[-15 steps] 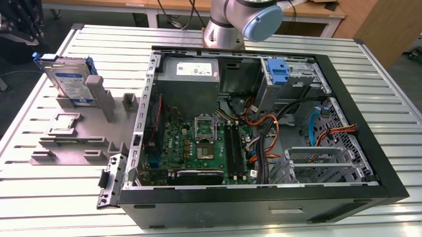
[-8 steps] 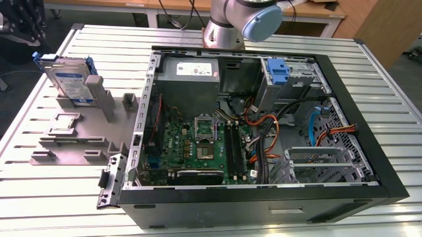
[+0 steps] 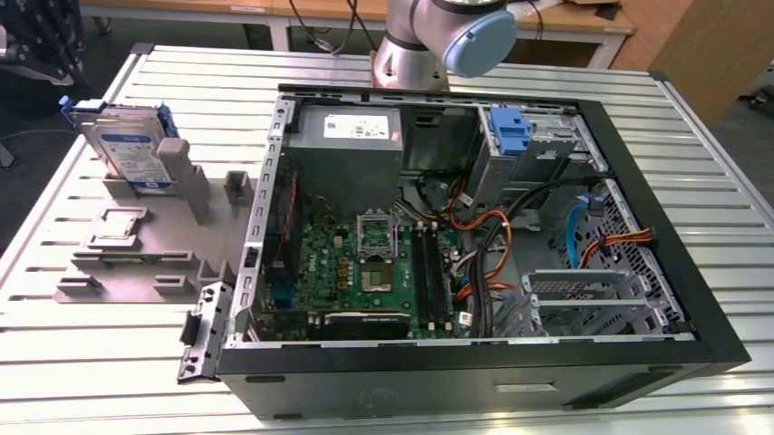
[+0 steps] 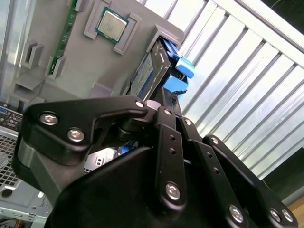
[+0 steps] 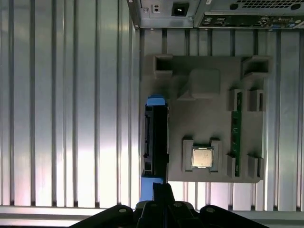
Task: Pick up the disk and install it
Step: 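Pick up the disk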
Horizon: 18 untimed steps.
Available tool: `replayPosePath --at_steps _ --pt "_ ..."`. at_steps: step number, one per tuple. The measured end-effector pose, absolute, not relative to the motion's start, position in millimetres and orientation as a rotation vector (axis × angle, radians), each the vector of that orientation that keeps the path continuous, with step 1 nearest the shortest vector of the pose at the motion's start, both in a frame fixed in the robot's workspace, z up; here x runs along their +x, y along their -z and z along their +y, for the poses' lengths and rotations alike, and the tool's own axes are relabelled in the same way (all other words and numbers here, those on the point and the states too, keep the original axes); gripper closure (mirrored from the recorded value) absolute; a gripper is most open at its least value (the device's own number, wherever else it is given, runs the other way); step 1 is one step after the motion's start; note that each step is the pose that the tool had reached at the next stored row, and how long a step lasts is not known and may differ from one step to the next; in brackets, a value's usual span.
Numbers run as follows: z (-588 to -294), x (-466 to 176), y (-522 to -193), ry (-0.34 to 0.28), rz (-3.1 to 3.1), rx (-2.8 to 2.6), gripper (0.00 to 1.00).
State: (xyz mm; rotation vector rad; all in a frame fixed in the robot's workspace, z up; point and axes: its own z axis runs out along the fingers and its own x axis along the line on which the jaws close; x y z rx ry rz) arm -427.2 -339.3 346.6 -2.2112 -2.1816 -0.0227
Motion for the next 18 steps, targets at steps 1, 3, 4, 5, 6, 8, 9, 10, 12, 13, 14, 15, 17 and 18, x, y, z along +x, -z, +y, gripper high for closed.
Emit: replayPosePath --at_steps 1,3,4,5,6,8,9,10,12,13,14,15,17,18 --pt "-338.1 -427.4 -346.3 0.023 -2.182 -2.211 0.9" --pt "-336.7 -428.0 -346.0 0.023 -2.182 -2.211 0.9" --pt "-336.7 -428.1 -346.0 0.023 -2.182 -2.211 0.9" --pt "-336.7 -428.1 -346.0 0.023 -2.182 -2.211 0.9" --pt "-336.6 -428.2 -346.0 0.023 -2.182 -2.211 0.9" --pt "-336.5 -428.4 -345.9 0.023 -2.182 -2.211 0.9" --pt "-336.5 -428.6 -345.9 0.023 -2.182 -2.211 0.9" --pt "-336.4 -428.6 -345.9 0.023 -2.182 -2.211 0.9" --pt "-336.3 -428.8 -345.8 0.023 -2.182 -2.211 0.83" --pt "-336.3 -428.9 -345.8 0.023 -2.182 -2.211 0.83" --pt "-336.2 -429.0 -345.8 0.023 -2.182 -2.211 0.77" --pt "-336.2 -429.1 -345.8 0.023 -2.182 -2.211 0.71" --pt "-336.3 -429.1 -345.5 0.023 -2.182 -2.211 0.65" --pt "-336.2 -429.1 -345.0 0.023 -2.182 -2.211 0.59"
